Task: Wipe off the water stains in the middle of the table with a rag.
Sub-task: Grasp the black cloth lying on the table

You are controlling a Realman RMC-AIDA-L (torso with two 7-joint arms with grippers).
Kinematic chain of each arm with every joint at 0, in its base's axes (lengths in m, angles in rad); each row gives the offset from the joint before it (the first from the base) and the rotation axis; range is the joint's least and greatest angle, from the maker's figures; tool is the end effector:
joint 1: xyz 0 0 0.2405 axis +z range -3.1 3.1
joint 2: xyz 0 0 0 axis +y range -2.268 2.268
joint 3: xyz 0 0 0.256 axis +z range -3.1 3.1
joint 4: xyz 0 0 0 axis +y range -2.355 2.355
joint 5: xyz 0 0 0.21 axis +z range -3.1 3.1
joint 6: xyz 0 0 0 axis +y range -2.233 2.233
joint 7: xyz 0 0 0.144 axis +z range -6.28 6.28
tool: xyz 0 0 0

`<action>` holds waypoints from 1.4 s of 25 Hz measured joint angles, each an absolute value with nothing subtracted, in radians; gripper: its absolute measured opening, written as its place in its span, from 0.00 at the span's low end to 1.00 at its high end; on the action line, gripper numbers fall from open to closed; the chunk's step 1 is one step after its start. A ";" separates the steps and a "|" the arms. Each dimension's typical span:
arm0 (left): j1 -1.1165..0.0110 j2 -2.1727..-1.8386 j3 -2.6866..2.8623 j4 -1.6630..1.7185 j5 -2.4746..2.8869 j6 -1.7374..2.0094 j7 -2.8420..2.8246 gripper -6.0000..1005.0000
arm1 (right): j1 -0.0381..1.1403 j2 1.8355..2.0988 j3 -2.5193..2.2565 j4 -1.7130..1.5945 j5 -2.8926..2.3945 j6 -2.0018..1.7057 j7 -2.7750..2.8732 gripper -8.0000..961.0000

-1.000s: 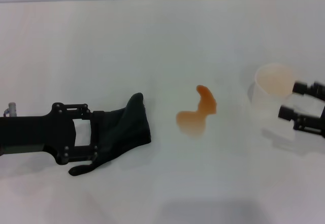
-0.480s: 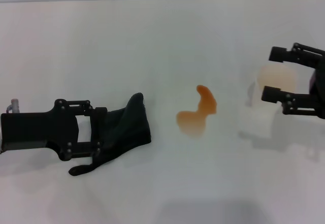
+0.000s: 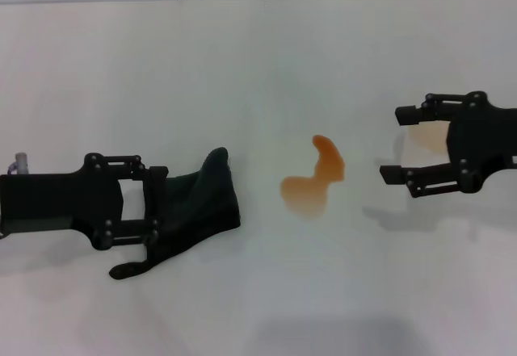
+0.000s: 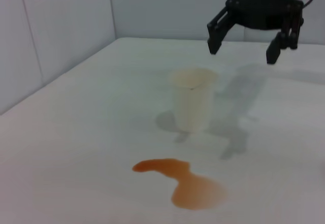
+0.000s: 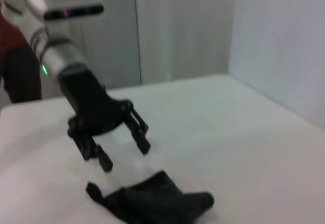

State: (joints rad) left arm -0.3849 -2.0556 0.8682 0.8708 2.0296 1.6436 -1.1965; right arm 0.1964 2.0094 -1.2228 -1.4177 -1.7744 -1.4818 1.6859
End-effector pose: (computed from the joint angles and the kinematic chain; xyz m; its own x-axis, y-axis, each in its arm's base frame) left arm -0.2807 0.2954 0.0155 0.9477 0.1061 0.3011 0.1695 -0.9665 -0.1928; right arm 0.2097 0.2974 0.0522 0.9383 -0.1305 -0.3201 -0.2274 -0.9306 -0.2870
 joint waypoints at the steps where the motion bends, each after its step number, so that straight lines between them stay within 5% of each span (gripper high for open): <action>1: -0.388 -2.053 0.868 0.871 2.030 1.644 -1.207 0.64 | 0.202 2.009 -1.235 -1.438 -1.800 -1.473 1.711 0.88; 26: -0.522 -2.015 0.872 1.028 2.325 1.659 -1.765 0.64 | 0.223 2.011 -1.301 -1.472 -1.827 -1.447 1.755 0.87; 35: -0.611 -2.059 0.878 1.051 2.456 1.684 -1.844 0.64 | 0.212 2.011 -1.309 -1.470 -1.800 -1.455 1.746 0.87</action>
